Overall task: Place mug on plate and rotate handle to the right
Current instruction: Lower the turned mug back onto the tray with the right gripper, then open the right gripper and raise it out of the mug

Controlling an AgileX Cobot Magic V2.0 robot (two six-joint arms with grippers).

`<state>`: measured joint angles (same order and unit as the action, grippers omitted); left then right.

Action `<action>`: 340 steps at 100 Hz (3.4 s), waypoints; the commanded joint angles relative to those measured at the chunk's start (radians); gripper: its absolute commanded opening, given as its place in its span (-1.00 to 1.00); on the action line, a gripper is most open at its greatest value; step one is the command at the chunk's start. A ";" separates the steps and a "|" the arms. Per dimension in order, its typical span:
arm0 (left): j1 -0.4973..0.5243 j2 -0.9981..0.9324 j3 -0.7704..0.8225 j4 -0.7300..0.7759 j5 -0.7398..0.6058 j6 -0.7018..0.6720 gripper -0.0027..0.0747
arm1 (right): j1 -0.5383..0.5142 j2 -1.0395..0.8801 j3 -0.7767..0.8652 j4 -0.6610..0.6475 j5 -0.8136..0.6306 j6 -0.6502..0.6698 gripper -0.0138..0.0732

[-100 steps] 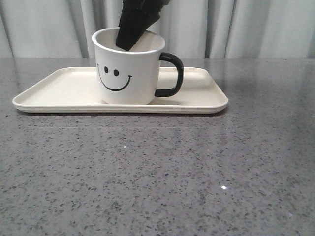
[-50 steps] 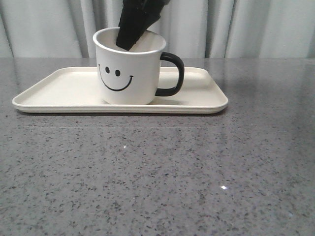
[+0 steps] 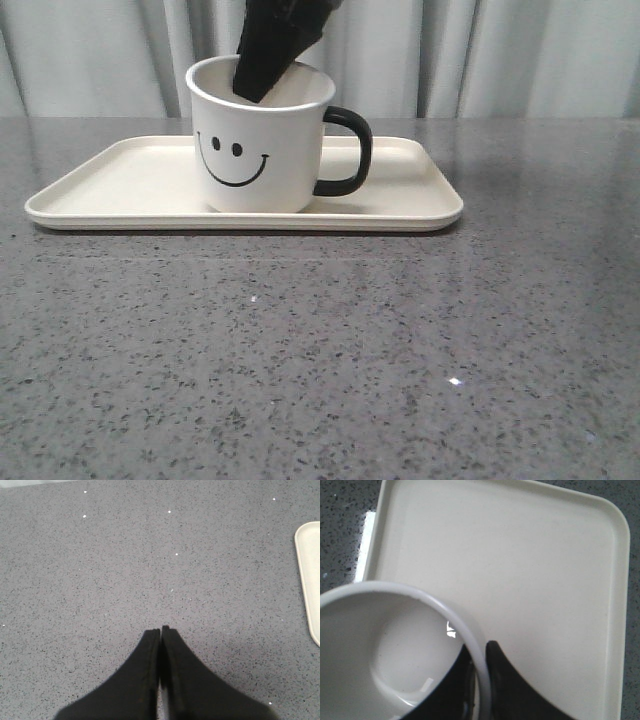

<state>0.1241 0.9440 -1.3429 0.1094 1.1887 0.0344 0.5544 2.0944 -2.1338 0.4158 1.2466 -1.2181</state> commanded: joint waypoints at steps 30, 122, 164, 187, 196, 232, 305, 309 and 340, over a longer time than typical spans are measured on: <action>0.001 -0.008 -0.021 0.001 -0.067 -0.009 -0.98 | 0.000 -0.041 -0.020 0.021 0.089 -0.018 -0.82; 0.001 -0.008 -0.021 -0.010 -0.066 -0.009 -0.98 | 0.000 -0.028 -0.021 0.015 0.089 -0.002 -0.75; 0.001 -0.008 -0.021 -0.010 -0.066 -0.009 -0.98 | 0.000 -0.028 -0.021 0.015 0.089 0.003 -0.52; 0.001 -0.008 -0.021 -0.018 -0.066 -0.009 -0.98 | 0.000 -0.028 -0.021 0.015 0.089 0.003 -0.50; 0.001 -0.006 -0.021 -0.020 -0.066 -0.009 -0.98 | 0.000 -0.028 -0.021 0.015 0.089 0.003 -0.43; 0.001 -0.004 -0.021 -0.027 -0.066 -0.009 -0.98 | 0.000 -0.028 -0.024 0.015 0.085 0.003 -0.35; 0.001 -0.004 -0.021 -0.028 -0.066 -0.009 -0.98 | 0.001 -0.028 -0.112 0.046 0.088 0.005 0.01; 0.001 -0.004 -0.021 -0.028 -0.066 -0.009 -0.98 | 0.001 -0.028 -0.112 0.046 0.088 0.010 0.02; 0.001 -0.004 -0.021 -0.029 -0.064 -0.009 -0.98 | 0.001 -0.073 -0.113 0.047 0.077 0.055 0.02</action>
<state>0.1241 0.9440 -1.3429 0.0845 1.1872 0.0344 0.5544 2.1217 -2.2147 0.4274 1.2450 -1.1860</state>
